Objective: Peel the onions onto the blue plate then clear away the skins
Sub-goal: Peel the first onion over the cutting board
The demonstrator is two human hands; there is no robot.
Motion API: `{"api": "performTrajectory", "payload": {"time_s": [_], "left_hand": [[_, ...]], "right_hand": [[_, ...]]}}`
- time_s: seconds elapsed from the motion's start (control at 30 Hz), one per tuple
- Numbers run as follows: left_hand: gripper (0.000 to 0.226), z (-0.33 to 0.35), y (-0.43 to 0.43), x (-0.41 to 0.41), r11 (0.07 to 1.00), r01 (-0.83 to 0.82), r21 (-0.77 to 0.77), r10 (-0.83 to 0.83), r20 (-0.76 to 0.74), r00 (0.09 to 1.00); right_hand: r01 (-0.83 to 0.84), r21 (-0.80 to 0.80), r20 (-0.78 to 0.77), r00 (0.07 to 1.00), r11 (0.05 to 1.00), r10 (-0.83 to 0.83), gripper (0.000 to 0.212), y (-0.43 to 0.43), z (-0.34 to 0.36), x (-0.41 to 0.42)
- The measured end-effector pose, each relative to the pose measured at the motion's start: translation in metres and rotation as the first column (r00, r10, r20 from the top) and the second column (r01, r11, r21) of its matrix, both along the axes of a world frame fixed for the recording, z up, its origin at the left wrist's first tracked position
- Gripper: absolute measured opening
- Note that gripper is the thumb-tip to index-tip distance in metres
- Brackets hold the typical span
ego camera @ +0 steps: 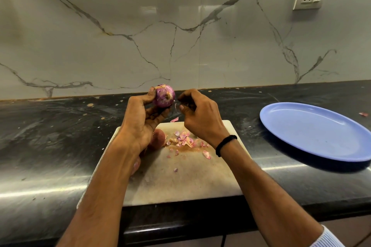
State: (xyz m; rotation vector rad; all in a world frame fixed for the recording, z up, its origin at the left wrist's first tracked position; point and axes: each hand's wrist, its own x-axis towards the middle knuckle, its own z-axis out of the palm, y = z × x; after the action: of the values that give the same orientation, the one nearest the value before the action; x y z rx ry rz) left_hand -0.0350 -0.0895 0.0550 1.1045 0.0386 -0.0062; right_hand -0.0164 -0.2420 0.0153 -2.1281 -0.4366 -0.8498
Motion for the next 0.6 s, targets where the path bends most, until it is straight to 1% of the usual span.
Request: {"api": "performTrajectory", "payload": {"time_s": [0.13,0.2,0.37,0.6], "left_hand": [[0.021,-0.0005,-0.0008,0.0008,1.0,0.0,0.018,0.0,-0.009,1.0],[0.023,-0.0007,-0.0011,0.0014,1.0,0.002,0.03,-0.002,-0.009,1.0],[0.02,-0.0005,-0.0019,0.0007,0.999,0.02,0.037,-0.019,-0.01,1.0],[0.018,0.0005,-0.0017,-0.001,0.999,0.03,0.017,-0.03,-0.003,1.0]], "right_hand": [[-0.104,0.153,-0.071,0.991,0.983,0.116,0.046,0.0022,0.0045,-0.0041],[-0.118,0.191,-0.084,0.987,0.975,0.136,0.051,0.0029,0.0053,-0.0044],[-0.075,0.175,-0.073,0.993,0.982,0.089,0.05,0.0022,0.0035,-0.002],[-0.032,0.086,-0.079,0.996,0.996,0.039,0.046,-0.0006,0.0017,0.001]]}}
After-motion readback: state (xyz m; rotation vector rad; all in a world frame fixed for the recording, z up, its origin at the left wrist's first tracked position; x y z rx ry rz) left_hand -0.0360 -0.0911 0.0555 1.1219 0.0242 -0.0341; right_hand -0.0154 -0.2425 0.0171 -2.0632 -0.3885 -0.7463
